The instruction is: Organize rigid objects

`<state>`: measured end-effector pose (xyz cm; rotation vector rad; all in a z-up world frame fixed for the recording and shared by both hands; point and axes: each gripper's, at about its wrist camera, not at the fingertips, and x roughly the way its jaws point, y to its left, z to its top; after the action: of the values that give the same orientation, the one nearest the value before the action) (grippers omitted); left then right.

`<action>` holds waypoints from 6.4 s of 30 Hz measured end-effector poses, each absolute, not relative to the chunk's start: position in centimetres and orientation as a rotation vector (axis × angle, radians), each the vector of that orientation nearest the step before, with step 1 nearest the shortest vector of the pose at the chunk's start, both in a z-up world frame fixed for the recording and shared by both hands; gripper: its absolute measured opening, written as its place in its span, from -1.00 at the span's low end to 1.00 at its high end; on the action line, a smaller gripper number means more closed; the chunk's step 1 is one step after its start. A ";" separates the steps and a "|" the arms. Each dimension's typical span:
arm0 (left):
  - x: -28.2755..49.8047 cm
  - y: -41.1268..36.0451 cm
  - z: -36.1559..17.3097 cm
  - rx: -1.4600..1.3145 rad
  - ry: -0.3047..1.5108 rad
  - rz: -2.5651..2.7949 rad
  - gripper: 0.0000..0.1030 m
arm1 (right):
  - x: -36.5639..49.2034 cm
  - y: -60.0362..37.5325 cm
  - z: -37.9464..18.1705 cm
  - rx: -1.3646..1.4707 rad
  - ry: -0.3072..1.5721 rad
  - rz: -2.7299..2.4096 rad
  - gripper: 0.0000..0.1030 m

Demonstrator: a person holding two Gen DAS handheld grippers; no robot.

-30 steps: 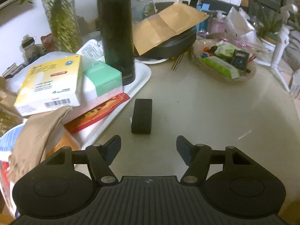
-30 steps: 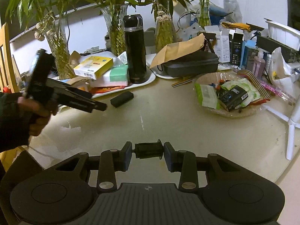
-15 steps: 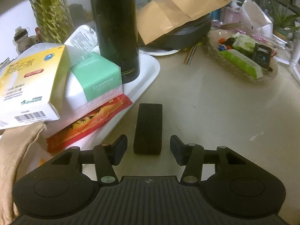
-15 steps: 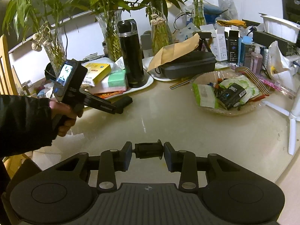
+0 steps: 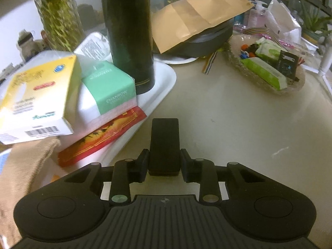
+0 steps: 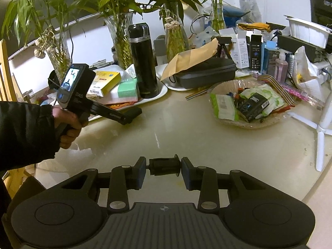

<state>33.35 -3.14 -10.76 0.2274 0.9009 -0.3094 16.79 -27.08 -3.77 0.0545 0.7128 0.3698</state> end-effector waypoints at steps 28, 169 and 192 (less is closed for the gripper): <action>22.1 -1.8 -3.0 0.229 0.887 -0.350 -0.40 | 12.3 -24.9 -1.4 0.043 0.739 0.427 -0.24; 1.6 -1.4 -3.0 0.205 1.272 -0.175 1.00 | 0.6 -17.5 -3.0 -0.129 1.232 0.252 1.00; 1.7 -1.2 -3.0 0.200 1.279 -0.169 1.00 | 0.7 -17.5 -3.0 -0.132 1.233 0.254 1.00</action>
<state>1.66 -1.23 -3.04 0.1996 1.2795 -0.1693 0.69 -17.46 -3.03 -0.1321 1.2335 0.2543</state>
